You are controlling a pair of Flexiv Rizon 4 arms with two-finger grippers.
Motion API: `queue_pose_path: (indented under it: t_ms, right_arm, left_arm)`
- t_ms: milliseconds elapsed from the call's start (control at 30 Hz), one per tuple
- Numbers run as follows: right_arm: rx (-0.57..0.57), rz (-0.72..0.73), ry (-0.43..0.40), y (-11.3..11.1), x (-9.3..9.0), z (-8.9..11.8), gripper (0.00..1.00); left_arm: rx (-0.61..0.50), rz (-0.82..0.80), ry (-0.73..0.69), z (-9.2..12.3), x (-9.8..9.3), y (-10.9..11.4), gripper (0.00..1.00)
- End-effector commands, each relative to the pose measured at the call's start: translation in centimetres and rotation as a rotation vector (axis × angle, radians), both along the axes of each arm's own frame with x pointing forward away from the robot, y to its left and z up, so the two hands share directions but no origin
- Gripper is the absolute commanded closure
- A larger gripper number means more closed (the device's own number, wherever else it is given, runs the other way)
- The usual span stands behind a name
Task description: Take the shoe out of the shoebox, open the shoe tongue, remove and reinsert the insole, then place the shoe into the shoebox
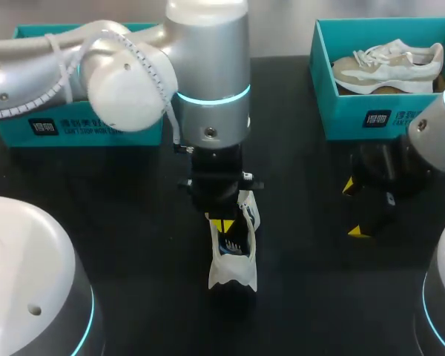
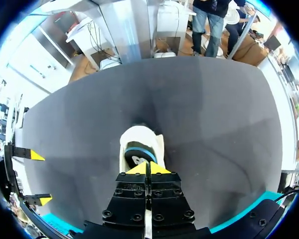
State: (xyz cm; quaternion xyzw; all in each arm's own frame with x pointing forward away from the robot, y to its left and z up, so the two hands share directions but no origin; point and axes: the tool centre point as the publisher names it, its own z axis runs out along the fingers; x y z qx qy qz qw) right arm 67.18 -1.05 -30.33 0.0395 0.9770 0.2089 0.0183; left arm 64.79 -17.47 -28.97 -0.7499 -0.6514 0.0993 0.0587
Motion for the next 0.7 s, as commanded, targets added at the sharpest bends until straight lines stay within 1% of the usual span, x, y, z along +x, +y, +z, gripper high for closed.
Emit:
queue_pose_path:
  t_ms: [33, 167, 267, 433, 700]
  right_arm:
    - [-0.001, -0.001, -0.001, 0.0, 0.0, 0.0, 0.00]
    - [-0.001, -0.001, -0.001, 0.0, 0.0, 0.0, 0.00]
    - [-0.001, -0.001, -0.001, 0.0, 0.0, 0.0, 0.00]
    - [-0.001, -0.001, -0.001, 0.0, 0.0, 0.0, 0.00]
    - [-0.001, -0.001, -0.001, 0.0, 0.0, 0.0, 0.00]
  left_arm:
    - [0.004, -0.003, 0.004, -0.3, 0.3, -0.3, 1.00]
    - [0.004, -0.003, 0.004, -0.3, 0.3, -0.3, 1.00]
    - [0.026, -0.019, -0.009, -2.0, 0.7, -0.7, 1.00]
    - [0.031, -0.025, -0.010, -3.9, 1.2, -0.3, 1.00]
    - [0.075, -0.034, -0.022, -4.9, 1.6, -0.3, 1.00]
